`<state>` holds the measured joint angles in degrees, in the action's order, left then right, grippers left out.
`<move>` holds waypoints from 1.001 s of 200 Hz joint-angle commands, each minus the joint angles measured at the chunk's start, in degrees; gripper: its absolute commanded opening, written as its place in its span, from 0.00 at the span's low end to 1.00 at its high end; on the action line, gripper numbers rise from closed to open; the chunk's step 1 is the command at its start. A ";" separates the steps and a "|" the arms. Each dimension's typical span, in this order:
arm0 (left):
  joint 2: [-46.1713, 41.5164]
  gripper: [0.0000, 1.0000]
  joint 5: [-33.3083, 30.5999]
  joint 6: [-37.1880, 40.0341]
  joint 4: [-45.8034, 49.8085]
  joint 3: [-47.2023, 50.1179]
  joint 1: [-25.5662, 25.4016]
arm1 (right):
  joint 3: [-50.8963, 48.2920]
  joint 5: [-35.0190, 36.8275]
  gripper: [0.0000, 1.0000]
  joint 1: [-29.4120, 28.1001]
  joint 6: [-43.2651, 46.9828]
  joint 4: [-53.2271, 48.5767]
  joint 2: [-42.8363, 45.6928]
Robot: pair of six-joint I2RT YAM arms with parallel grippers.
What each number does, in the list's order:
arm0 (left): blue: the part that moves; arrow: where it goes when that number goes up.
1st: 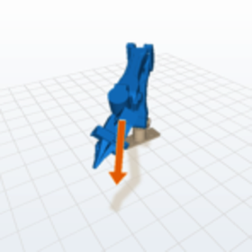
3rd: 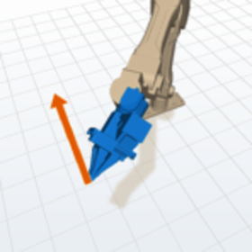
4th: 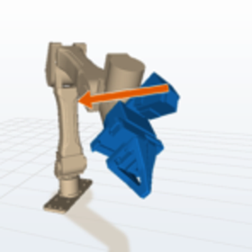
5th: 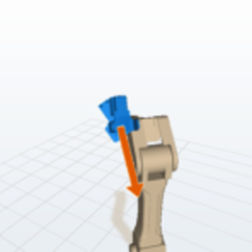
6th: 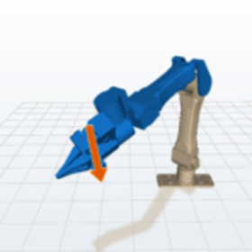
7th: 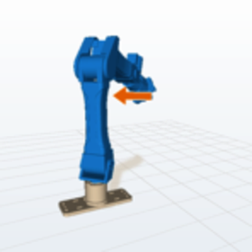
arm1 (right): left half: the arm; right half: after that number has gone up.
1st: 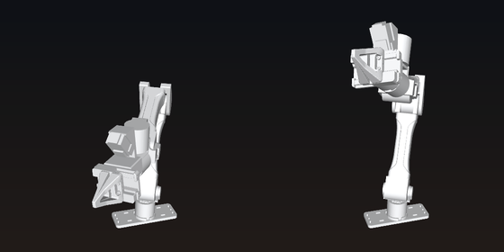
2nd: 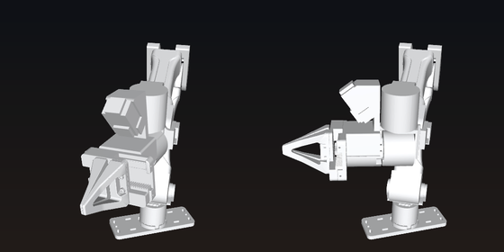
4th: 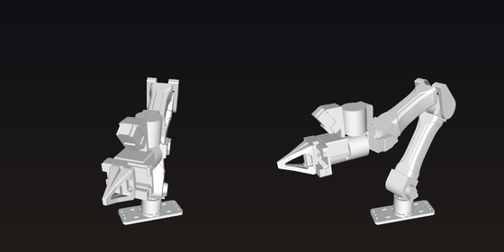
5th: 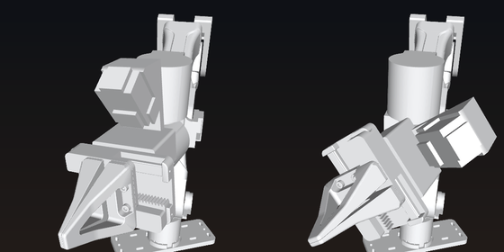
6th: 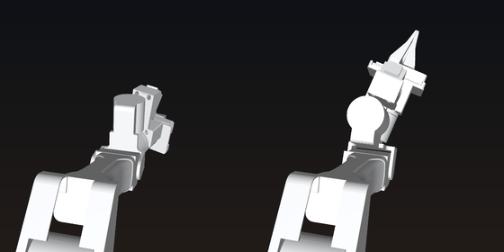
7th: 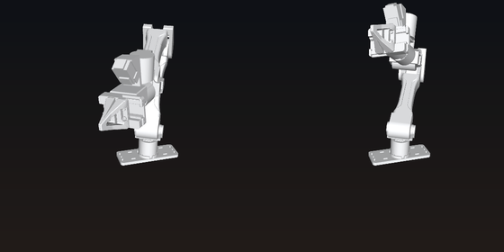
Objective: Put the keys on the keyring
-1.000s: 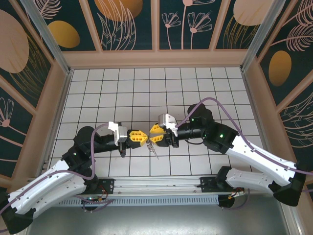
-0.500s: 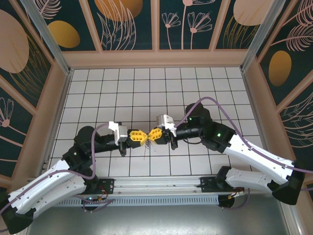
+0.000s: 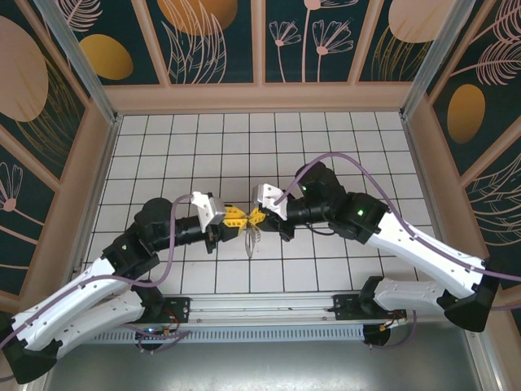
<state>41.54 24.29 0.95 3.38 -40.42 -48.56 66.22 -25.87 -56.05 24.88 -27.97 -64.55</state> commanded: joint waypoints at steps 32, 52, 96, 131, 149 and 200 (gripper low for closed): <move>3.65 0.18 -0.88 2.20 5.17 -3.34 -0.22 | 5.90 5.77 0.00 -1.27 2.89 -9.34 -3.89; 4.71 0.16 -0.61 2.43 4.98 -3.43 -0.24 | 5.55 5.85 0.00 -2.00 2.97 -9.22 -4.24; 5.43 0.00 1.44 2.09 3.02 -2.49 -0.22 | 4.76 3.12 0.00 -2.22 2.98 -7.35 -2.64; 1.10 0.00 4.40 -1.26 -4.44 1.34 -0.28 | 2.30 0.73 0.08 -2.15 1.97 -5.18 -0.24; -1.45 0.00 6.46 -3.35 -9.55 3.63 -0.22 | 0.35 -1.41 0.19 -2.05 0.96 -2.97 1.20; -3.31 0.00 11.09 -6.01 -19.20 7.22 -0.23 | -6.08 -7.45 0.21 -1.04 -3.77 8.61 5.17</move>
<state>38.41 31.59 -2.72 -7.29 -33.85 -48.66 62.85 -29.08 -57.58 24.47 -27.73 -61.47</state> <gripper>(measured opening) 0.041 0.212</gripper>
